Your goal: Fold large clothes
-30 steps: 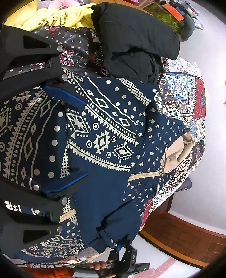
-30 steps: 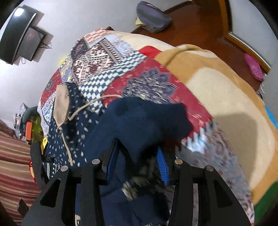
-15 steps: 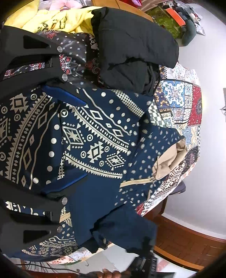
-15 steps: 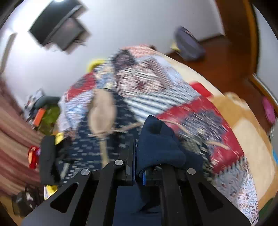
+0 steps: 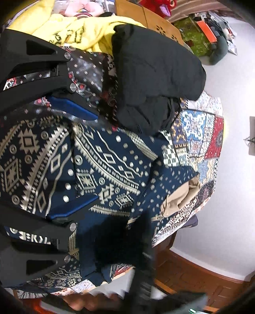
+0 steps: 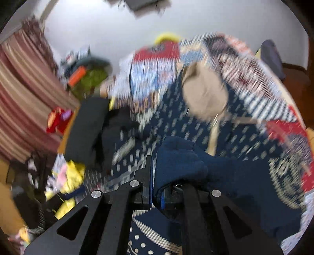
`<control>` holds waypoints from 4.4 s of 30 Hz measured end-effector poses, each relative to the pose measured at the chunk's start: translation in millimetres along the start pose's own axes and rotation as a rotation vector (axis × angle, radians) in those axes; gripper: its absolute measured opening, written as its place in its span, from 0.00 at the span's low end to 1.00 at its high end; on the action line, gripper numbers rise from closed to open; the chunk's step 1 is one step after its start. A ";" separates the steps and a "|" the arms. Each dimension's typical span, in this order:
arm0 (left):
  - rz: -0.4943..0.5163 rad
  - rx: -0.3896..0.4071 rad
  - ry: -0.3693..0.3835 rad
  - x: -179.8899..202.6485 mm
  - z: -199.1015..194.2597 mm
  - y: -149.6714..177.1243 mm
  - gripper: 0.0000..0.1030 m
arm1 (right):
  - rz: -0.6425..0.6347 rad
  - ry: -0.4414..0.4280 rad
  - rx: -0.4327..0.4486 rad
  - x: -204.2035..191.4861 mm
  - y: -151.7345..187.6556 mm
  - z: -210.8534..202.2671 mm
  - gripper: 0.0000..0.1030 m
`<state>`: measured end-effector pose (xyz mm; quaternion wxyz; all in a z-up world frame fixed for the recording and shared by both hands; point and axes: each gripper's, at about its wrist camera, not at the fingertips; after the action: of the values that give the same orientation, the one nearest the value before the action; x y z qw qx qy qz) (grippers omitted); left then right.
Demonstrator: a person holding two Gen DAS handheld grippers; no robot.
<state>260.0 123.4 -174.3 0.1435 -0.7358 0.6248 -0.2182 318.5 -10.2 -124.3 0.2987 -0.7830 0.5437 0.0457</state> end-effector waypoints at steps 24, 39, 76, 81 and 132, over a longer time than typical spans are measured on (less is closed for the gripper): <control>0.125 -0.028 0.000 48.3 7.9 -7.0 0.75 | -0.056 0.125 -0.168 44.9 66.4 -28.4 0.38; 0.407 -0.117 -0.138 134.0 83.6 -10.8 0.78 | 0.208 0.336 0.008 166.3 72.4 -105.4 0.40; 0.117 0.193 0.178 77.2 -14.9 -81.3 0.09 | 0.331 0.376 0.046 204.7 86.9 -123.4 0.40; 0.145 0.251 0.131 68.5 -32.4 -84.6 0.09 | 0.336 0.358 0.070 199.9 74.3 -120.4 0.40; 0.188 0.155 -0.013 77.6 12.1 -168.7 0.64 | 0.004 0.347 0.151 111.3 -43.7 -98.7 0.54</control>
<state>420.3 76.5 -92.1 0.2238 -0.6622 0.6712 -0.2467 376.9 -142.9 -69.5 0.2582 -0.7533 0.5907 -0.1301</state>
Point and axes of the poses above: each gripper's, at about its wrist camera, not at the fingertips, and z roughly the way its jaws point, x to its right, y to its underside, and after that the axes turned 7 degrees about -x, right-handed
